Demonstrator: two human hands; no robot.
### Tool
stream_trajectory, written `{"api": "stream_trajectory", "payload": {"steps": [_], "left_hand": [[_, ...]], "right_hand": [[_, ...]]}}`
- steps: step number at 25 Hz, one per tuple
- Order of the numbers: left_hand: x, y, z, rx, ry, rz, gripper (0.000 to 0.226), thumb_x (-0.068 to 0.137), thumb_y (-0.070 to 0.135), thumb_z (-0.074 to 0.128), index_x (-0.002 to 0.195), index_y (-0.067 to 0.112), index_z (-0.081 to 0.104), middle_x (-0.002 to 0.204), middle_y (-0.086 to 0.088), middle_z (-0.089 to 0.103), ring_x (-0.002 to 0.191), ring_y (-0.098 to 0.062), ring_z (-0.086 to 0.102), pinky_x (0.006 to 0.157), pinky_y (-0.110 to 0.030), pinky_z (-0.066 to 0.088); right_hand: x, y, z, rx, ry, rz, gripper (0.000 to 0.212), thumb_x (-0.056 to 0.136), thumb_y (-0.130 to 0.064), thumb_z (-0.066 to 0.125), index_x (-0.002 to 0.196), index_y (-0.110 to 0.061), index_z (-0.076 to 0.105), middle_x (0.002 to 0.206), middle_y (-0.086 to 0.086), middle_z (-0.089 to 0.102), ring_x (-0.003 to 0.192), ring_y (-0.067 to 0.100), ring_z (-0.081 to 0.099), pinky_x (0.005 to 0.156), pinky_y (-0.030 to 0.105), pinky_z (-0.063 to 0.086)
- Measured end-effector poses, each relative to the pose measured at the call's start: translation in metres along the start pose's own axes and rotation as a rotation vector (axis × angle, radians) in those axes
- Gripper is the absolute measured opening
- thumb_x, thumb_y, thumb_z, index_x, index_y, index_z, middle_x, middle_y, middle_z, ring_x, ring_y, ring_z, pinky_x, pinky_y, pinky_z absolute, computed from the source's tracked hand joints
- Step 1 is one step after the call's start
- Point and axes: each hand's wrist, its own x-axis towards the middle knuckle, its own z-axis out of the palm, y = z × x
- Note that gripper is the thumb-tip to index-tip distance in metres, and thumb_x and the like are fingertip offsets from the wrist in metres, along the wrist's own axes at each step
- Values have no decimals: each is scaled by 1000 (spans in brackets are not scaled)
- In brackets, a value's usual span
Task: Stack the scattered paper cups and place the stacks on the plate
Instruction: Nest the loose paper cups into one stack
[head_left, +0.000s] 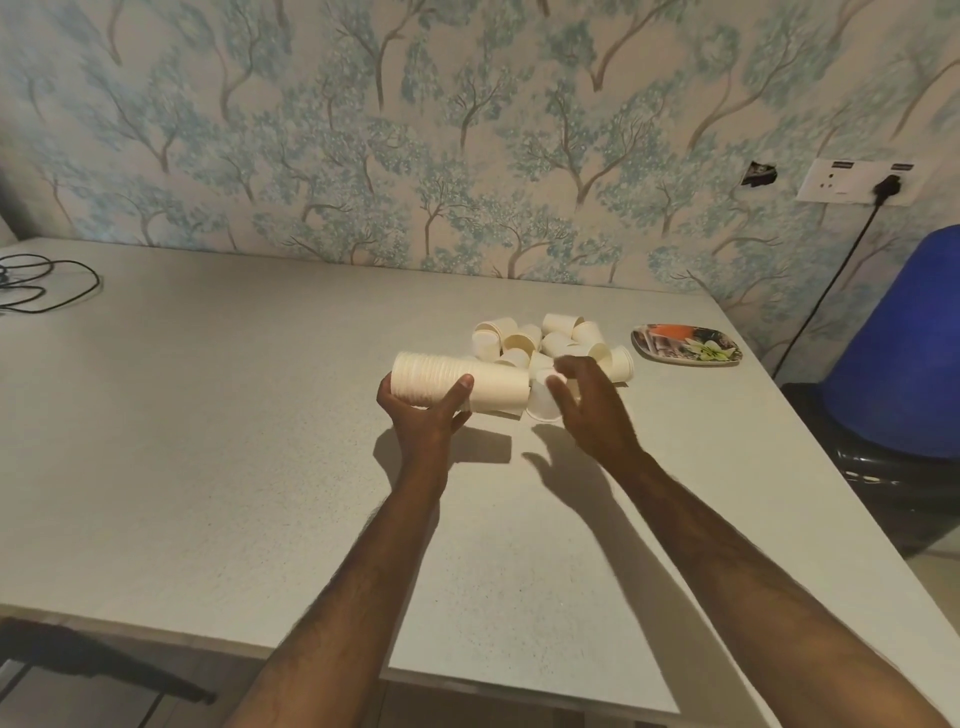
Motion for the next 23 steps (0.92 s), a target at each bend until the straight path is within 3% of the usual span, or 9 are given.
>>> {"api": "stream_trajectory", "payload": {"steps": [2,4,6,10,13,16,19,23], "left_hand": [[2,3,-4,-12,15,14,96,71,10,92,141,30,29,127,8,48,115,-14,57,69,-36,63],[4,5,-5,-26,26,16,96,72,9,92,140,31,29,127,7,48,115,-14,56,69,-35,63],[3,5,-4,-28,26,19,96,72,8,91,141,31,28,127,7,47,116,-15,56,69,-35,63],[0,4,0,-32,19,25,99,72,9,91,144,28,27,128,6,47,116,-15,56,71,-37,64],[-1,4,1,-29,18,31,99,72,9,91,145,27,26,128,6,47,116,-15,57,71,-37,64],[-3,3,1,-25,22,26,100,72,8,91,146,27,26,129,4,47,117,-16,56,71,-38,64],[-6,-1,4,-19,21,20,100,71,8,91,145,26,27,129,6,48,116,-15,57,71,-39,64],[-12,-5,9,2,10,23,97,71,7,91,143,28,29,128,7,48,115,-14,57,69,-36,63]], "right_hand": [[-16,33,-18,-211,-18,13,52,92,-53,59,123,-11,58,122,7,65,110,28,63,89,39,48],[-31,56,-29,-466,-164,28,66,80,-54,75,126,-9,57,127,9,63,112,30,62,90,40,48],[-41,69,-32,-557,-268,47,82,71,-52,84,133,-7,53,135,10,59,119,31,59,96,42,48],[-46,68,-29,-567,-233,24,87,68,-41,89,139,-9,50,132,14,59,117,34,59,98,47,48],[-44,64,-32,-604,-197,21,78,63,-46,89,127,-14,59,118,13,62,103,32,61,88,44,50],[-46,66,-32,-512,-173,-3,70,62,-43,88,116,-11,57,117,9,61,100,30,61,84,39,49],[-48,64,-30,-400,-242,84,65,67,-47,83,115,-16,51,111,1,62,97,24,63,82,36,50],[-44,48,-24,-257,-226,190,73,70,-56,80,124,-23,44,115,-3,63,95,18,63,72,23,43]]}}
